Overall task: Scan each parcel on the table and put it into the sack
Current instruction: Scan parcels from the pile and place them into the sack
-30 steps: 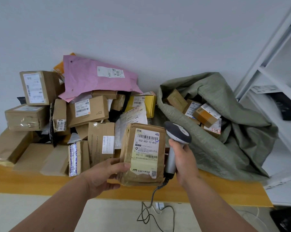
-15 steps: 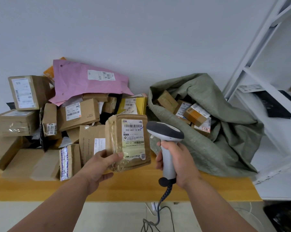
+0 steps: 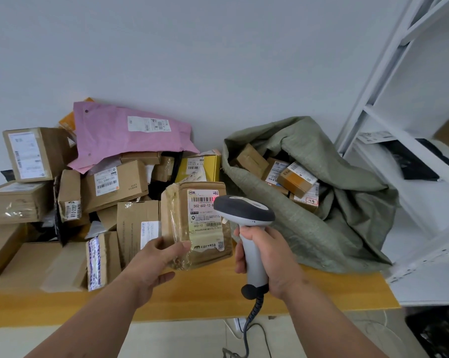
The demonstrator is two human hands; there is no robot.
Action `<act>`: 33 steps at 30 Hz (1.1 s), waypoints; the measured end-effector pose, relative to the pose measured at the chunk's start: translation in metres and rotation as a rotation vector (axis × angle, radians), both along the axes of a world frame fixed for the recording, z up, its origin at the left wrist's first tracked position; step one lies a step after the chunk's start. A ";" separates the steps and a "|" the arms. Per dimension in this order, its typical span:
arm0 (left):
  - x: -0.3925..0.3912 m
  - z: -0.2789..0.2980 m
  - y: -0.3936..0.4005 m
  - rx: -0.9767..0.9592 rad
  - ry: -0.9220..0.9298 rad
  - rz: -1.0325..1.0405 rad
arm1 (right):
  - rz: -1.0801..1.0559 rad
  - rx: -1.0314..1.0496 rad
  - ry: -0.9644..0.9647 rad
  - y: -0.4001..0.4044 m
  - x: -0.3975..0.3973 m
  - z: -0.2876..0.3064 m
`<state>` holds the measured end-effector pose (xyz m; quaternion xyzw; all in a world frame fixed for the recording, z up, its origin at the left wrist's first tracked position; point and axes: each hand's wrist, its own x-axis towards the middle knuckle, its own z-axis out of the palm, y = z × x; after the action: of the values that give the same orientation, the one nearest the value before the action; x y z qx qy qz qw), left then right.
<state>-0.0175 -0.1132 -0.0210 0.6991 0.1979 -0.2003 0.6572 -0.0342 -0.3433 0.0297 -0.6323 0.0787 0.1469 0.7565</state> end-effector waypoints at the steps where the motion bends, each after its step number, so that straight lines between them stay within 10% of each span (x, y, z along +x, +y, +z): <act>1: 0.002 0.000 0.001 -0.001 -0.002 -0.008 | -0.006 0.002 0.005 0.001 0.001 0.001; 33: 0.184 0.101 -0.124 0.305 -0.340 -0.360 | -0.650 -0.155 -0.064 -0.115 0.138 0.020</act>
<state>0.1664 -0.2370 0.0805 0.8373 -0.0142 -0.1617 0.5220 0.1042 -0.4582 0.0501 -0.6341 0.2633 -0.1284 0.7156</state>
